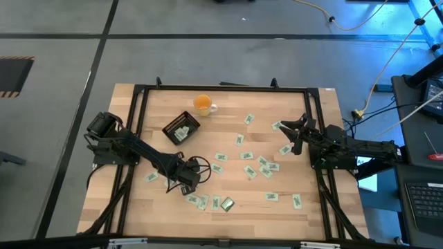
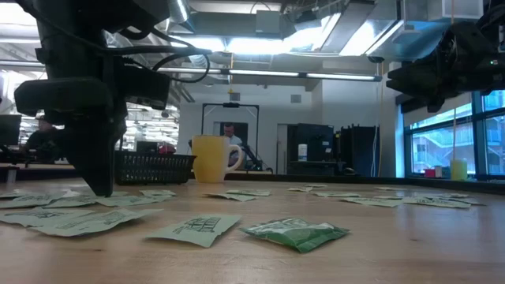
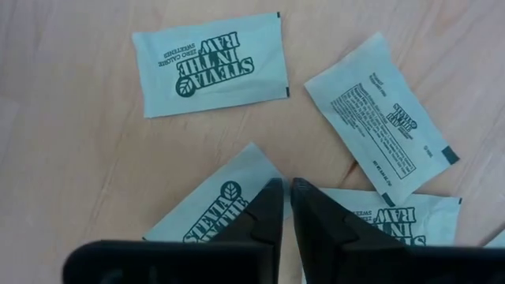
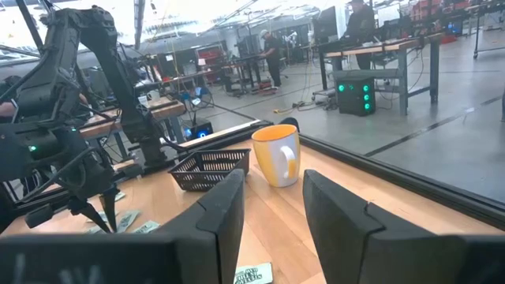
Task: Pick and place Stevia / Truvia into bins
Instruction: Put the green stevia packet into the black bin
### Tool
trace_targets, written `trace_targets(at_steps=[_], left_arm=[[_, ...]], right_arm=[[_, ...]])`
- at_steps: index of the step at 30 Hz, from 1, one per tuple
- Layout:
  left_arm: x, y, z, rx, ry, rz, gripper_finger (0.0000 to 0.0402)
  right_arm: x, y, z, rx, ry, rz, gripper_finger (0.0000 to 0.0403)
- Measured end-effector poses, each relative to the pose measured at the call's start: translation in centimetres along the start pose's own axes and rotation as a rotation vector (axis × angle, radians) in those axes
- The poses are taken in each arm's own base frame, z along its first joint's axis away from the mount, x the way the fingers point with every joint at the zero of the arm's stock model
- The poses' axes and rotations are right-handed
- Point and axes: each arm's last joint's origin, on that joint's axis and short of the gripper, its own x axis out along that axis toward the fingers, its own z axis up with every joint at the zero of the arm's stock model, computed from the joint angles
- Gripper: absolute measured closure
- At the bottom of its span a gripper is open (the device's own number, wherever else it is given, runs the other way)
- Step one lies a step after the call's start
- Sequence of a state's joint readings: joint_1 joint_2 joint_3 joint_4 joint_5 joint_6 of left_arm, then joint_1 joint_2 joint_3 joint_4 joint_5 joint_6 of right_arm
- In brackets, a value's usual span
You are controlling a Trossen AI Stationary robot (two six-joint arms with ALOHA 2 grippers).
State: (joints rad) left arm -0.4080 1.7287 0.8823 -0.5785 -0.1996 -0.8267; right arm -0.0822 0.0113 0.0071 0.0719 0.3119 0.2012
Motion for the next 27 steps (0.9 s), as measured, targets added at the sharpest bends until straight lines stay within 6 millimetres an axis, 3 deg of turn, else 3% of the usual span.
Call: trace_targets(at_steps=[12,19,27], left_arm=[[-0.3,0.0,0.1,-0.003,-0.007,-0.005,0.0399],[-3.6,0.1,1.2,-0.011,-0.114,-0.06,0.04],[-7.4,1.6,1.9,-0.045,-0.309,-0.03,0.0399]], right_arm=[[0.0,0.0,0.0,0.0,0.0,0.0,0.0268],[0.0,0.0,0.0,0.0,0.0,0.001,0.0268],[0.0,0.0,0.0,0.0,0.0,0.0,0.0268]])
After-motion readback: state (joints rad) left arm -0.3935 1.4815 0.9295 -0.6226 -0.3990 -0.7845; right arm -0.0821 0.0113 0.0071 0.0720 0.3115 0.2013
